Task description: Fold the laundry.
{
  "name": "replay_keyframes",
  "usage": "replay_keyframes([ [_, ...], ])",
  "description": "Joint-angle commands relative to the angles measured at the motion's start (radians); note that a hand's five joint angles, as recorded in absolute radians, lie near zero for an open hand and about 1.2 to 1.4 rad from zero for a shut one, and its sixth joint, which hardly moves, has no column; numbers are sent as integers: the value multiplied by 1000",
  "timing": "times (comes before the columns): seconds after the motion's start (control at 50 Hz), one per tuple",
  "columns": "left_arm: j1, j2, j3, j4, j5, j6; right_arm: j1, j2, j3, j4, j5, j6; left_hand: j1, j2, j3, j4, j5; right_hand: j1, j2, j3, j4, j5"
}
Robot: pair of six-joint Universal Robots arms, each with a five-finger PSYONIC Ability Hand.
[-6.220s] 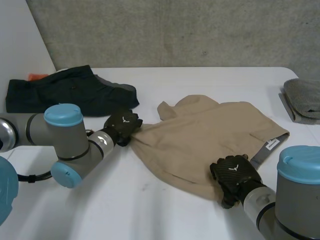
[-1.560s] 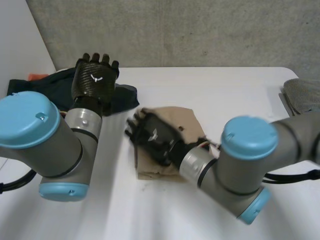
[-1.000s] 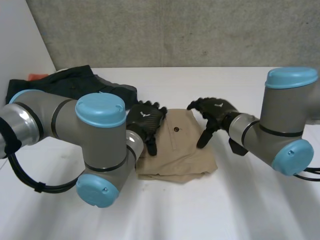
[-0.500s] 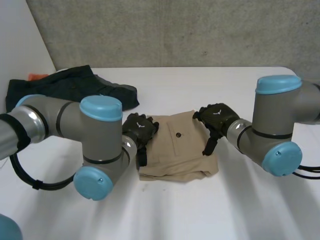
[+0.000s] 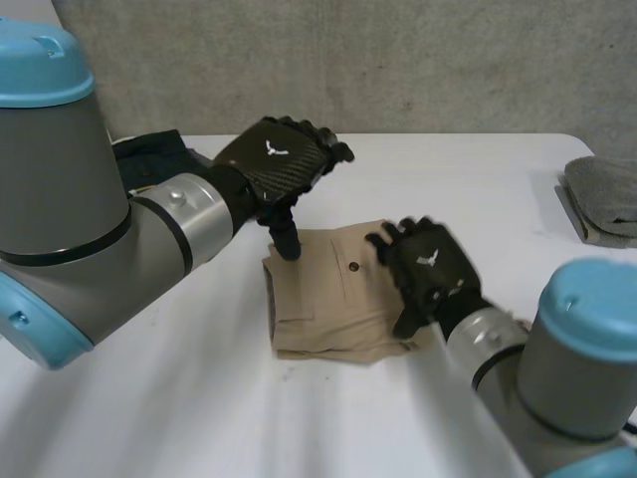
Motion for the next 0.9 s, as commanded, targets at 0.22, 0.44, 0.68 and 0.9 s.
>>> replay_keyframes([
  [0.22, 24, -11, -16, -8, 49, -60, 80, 236, 11, -254, 3, -113, -7, -5, -14, -8, -25, 33, -48, -33, -57, -59],
  [0.44, 19, -8, -14, -6, 50, -60, 83, 331, -67, -304, 20, -189, -7, -5, -14, -8, -25, 33, -48, -33, -57, -59],
  [0.68, 21, -9, -14, -6, 50, -62, 83, 409, -207, -321, 23, -210, -7, -5, -14, -8, -25, 33, -48, -33, -57, -59],
  [0.9, 21, -9, -14, -6, 50, -65, 80, 451, -360, -257, 17, -198, -7, -5, -14, -8, -25, 451, 370, 385, 361, 359],
])
